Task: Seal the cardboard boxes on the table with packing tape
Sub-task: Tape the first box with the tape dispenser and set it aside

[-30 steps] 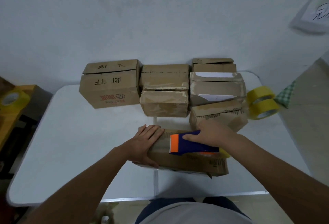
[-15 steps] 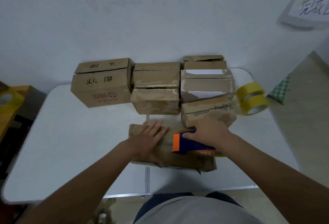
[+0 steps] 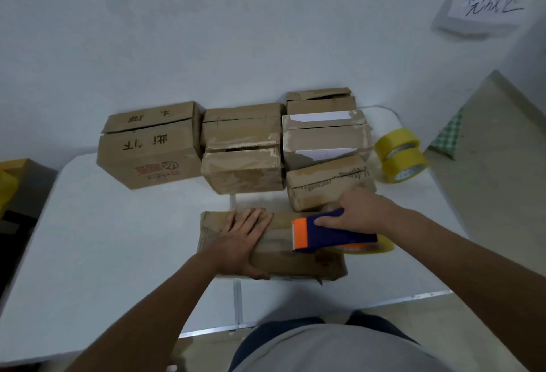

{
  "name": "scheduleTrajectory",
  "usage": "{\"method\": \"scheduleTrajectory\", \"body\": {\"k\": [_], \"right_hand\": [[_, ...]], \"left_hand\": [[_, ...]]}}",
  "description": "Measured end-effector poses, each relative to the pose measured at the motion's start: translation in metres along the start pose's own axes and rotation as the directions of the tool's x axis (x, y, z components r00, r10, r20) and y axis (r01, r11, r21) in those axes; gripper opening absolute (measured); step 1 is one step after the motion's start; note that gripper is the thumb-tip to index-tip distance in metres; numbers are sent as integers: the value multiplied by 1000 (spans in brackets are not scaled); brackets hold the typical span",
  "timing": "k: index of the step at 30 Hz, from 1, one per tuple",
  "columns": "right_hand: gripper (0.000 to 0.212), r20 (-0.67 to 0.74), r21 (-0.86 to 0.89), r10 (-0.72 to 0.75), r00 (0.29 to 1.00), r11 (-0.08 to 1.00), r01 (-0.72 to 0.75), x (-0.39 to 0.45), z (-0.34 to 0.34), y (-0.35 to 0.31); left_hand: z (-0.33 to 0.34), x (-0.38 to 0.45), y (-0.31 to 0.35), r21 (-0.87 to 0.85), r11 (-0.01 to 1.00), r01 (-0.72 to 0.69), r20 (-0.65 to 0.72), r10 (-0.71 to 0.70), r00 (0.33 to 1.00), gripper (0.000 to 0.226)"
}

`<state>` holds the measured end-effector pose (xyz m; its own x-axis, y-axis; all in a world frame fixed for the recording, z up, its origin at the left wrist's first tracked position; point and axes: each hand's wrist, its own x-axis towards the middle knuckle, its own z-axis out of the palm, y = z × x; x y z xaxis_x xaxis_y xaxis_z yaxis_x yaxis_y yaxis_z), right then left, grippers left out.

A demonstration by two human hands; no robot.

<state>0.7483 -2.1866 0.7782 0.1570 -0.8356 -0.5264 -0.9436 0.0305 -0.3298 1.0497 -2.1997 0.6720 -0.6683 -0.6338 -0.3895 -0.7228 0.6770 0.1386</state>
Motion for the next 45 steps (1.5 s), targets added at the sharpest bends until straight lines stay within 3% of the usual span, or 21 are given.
{"method": "scheduleTrajectory", "body": {"k": [3,10,14,20,25,30,34,37,45], "right_hand": [[39,-25,38,50,998,998,-49,-10,1,39],[51,-15,45,69,997,997,-69,-5,19,66],[65,-22,52,19,1000,998,-18,6,31,50],[64,5,95,0,1000,996,0,26,45,16],[55,26,111,-23,999,994,20,29,43,15],[68,-6,128,-60,998,990,60,41,57,-12],[69,-52,132,-63,997,989,70,53,67,-41],[69,-18,119,-54,998,991,56,57,62,-40],[58,36,200,-46,998,979,38,52,47,-16]], "left_hand": [[-2,2,2,20,1000,2,-5,-2,1000,128],[-1,-1,1,33,999,11,-1,-11,1000,129],[-3,-15,-21,6,999,38,8,-38,999,131],[-16,-22,-39,44,995,89,111,-93,989,135],[-1,-5,-12,57,998,11,39,-13,999,125],[-6,-24,-51,61,998,35,5,-35,999,122],[-13,-34,-73,97,993,70,56,-76,996,131],[-16,-15,-55,94,995,26,83,-34,996,136],[-4,-12,-55,43,998,-43,-8,44,999,128]]}}
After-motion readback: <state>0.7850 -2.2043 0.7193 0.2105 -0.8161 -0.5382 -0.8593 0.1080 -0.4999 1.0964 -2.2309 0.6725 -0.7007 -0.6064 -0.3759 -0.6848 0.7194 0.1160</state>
